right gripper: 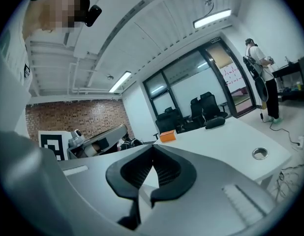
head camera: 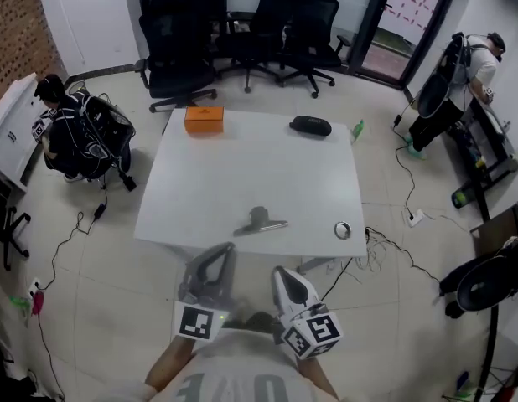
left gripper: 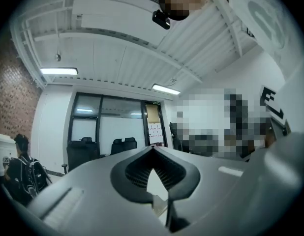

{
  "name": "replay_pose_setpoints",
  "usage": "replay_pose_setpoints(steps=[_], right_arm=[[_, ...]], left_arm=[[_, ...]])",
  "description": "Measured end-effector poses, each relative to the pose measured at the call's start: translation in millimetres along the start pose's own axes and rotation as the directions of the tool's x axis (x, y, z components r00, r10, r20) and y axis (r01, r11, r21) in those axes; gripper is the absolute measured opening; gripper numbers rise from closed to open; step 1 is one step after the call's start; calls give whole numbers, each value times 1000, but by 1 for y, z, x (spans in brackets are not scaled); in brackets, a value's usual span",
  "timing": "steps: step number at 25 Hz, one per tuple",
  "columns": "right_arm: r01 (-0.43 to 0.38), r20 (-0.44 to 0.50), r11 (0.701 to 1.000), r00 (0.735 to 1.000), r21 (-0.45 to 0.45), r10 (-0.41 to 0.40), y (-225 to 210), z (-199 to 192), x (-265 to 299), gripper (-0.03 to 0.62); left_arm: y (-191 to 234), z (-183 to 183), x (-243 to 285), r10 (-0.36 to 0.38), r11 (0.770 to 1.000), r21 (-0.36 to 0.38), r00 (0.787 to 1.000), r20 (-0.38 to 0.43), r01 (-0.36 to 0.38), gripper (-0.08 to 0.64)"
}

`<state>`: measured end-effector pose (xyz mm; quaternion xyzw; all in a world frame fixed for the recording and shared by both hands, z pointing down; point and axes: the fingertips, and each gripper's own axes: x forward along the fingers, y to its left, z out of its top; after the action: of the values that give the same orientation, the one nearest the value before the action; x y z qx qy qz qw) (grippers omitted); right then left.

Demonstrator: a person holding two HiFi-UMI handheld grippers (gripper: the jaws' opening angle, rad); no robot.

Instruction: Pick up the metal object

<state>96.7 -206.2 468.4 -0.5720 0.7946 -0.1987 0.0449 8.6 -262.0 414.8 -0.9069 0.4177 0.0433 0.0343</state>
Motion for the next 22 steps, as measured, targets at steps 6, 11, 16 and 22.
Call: replay_pose_setpoints(steps=[6, 11, 16, 22], right_arm=[[36, -40, 999, 999, 24, -35, -50, 4, 15, 14], [7, -110, 1000, 994, -13, -8, -57, 6, 36, 14], [27, -52, 999, 998, -36, -29, -59, 22, 58, 14], [-16, -137, 990, 991, -137, -3, -70, 3, 109, 17]], left_arm=[[2, -11, 36, 54, 998, -12, 998, -31, -54, 2], [8, -1, 41, 62, 998, -14, 998, -14, -62, 2], [16, -1, 47, 91, 996, -6, 996, -20, -91, 2], [20, -4, 44, 103, 995, 2, 994, -34, -103, 2]])
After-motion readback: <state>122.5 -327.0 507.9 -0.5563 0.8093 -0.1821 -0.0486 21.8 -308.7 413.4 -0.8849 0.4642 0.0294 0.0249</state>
